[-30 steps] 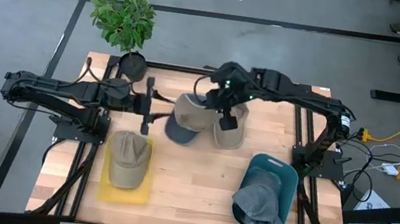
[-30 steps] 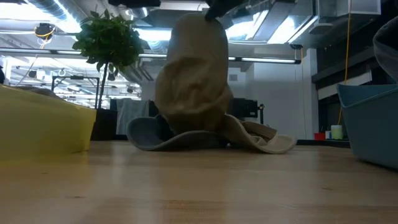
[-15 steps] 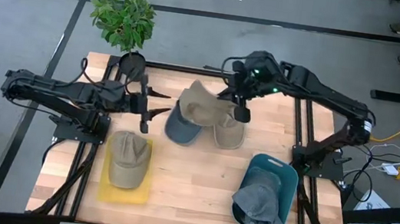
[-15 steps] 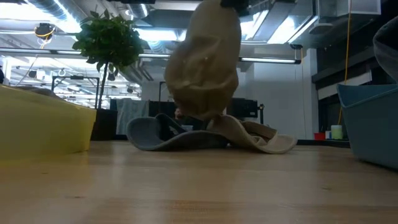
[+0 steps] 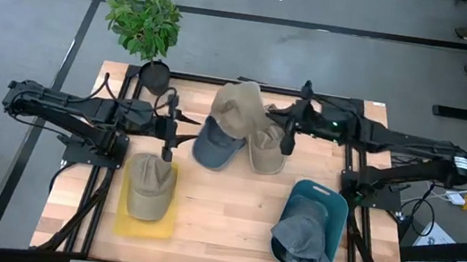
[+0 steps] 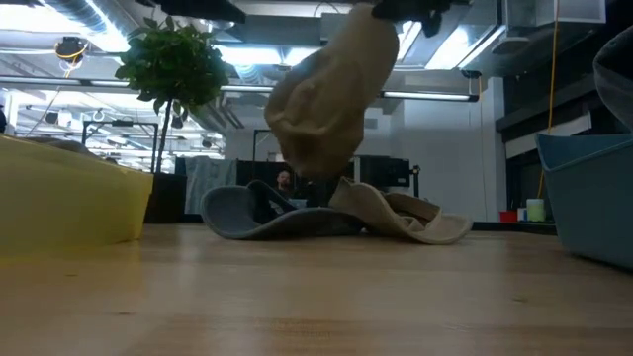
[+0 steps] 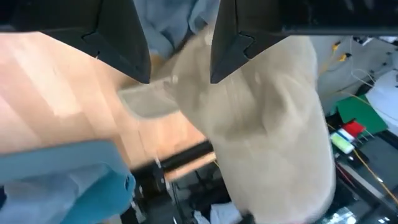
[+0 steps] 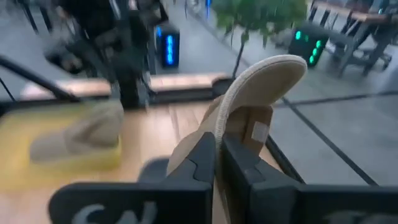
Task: Pick & Place hat
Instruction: Put the left brown cap into the yellow bin
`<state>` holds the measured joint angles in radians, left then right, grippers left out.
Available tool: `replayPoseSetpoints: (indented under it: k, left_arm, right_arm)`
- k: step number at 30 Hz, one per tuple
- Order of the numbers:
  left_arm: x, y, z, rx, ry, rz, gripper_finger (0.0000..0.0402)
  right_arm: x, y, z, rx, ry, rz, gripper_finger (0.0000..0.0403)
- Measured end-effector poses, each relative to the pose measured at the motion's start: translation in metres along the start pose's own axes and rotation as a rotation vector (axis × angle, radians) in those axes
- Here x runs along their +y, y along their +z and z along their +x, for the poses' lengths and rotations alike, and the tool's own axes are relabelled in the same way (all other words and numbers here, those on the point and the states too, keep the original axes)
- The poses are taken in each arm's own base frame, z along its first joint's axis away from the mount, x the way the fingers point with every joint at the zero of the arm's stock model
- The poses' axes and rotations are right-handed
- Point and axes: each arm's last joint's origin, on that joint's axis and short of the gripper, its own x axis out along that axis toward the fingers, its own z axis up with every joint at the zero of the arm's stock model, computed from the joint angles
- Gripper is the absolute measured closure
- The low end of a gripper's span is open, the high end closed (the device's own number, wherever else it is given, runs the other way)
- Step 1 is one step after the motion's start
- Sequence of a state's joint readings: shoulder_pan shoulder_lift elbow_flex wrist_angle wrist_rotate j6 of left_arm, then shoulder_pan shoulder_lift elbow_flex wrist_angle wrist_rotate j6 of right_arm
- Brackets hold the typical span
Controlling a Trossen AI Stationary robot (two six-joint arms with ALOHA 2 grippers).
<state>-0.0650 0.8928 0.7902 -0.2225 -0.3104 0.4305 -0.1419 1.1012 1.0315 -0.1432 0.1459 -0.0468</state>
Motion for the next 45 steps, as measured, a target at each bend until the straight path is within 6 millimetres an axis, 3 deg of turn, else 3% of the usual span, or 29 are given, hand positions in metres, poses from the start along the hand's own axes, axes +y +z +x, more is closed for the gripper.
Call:
replayPoseSetpoints:
  k: [8, 11, 16, 21, 30, 39, 45]
  left_arm:
    - [-0.007, -0.014, 0.003, 0.149, -0.044, 0.038, 0.0240]
    - [-0.006, -0.011, 0.011, 0.140, 0.028, -0.126, 0.0240]
    - [0.003, -0.012, 0.026, 0.112, 0.163, -0.575, 0.0241]
    - [0.012, -0.017, 0.033, 0.104, 0.140, -0.717, 0.0224]
    - [0.039, -0.032, 0.036, 0.118, 0.286, -0.827, 0.0162]
    - [0.040, -0.065, 0.049, -0.032, 0.273, -1.014, 0.0141]
    - [0.040, -0.068, 0.049, -0.192, 0.267, -1.039, 0.0139]
  right_arm:
    - [0.000, -0.008, -0.019, -0.180, 0.004, 0.073, 0.0384]
    - [0.000, -0.009, -0.016, -0.215, -0.001, 0.078, 0.0384]
    - [0.001, -0.012, -0.005, -0.221, -0.054, 0.055, 0.0383]
    - [0.003, -0.018, 0.010, -0.206, -0.078, 0.005, 0.0383]
    - [0.005, -0.023, 0.026, -0.204, -0.084, -0.085, 0.0383]
    - [0.005, -0.016, 0.023, -0.270, -0.098, -0.119, 0.0383]
    - [0.005, -0.015, 0.023, -0.284, -0.100, -0.117, 0.0383]
